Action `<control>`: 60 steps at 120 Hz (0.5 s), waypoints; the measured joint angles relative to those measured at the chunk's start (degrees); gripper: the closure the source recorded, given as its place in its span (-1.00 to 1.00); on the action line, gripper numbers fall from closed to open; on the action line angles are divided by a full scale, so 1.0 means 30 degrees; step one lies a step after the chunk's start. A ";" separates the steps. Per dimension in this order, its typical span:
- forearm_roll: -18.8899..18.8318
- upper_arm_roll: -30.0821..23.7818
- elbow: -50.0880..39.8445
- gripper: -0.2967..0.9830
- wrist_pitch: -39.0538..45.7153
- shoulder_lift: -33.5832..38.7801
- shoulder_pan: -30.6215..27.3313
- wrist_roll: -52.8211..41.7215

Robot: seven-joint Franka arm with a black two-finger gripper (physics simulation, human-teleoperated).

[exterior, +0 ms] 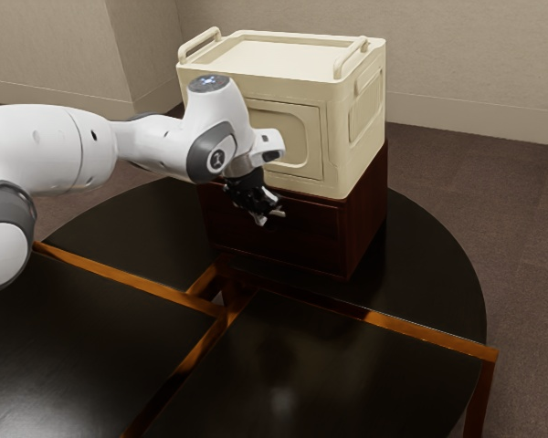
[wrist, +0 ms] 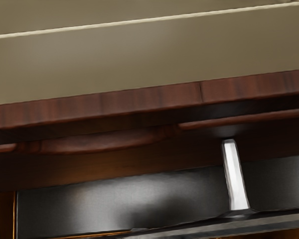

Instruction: Push the drawer handle with one arm to close the drawer

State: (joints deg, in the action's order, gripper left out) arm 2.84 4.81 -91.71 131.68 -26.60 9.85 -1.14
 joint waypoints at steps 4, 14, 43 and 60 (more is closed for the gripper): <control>0.0147 -0.0031 -0.0214 0.69 -0.0037 0.0202 -0.0002 -0.0090; 0.0590 -0.0115 -0.2492 0.69 -0.0385 0.2372 0.0130 -0.0227; 0.0110 -0.1239 -0.5111 0.62 -0.8151 1.2014 0.0734 0.0787; -0.0295 -0.1584 -0.4985 0.16 -1.1409 1.3704 0.0796 0.1456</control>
State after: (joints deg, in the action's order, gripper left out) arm 1.95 0.06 -106.67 97.46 14.51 12.24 3.22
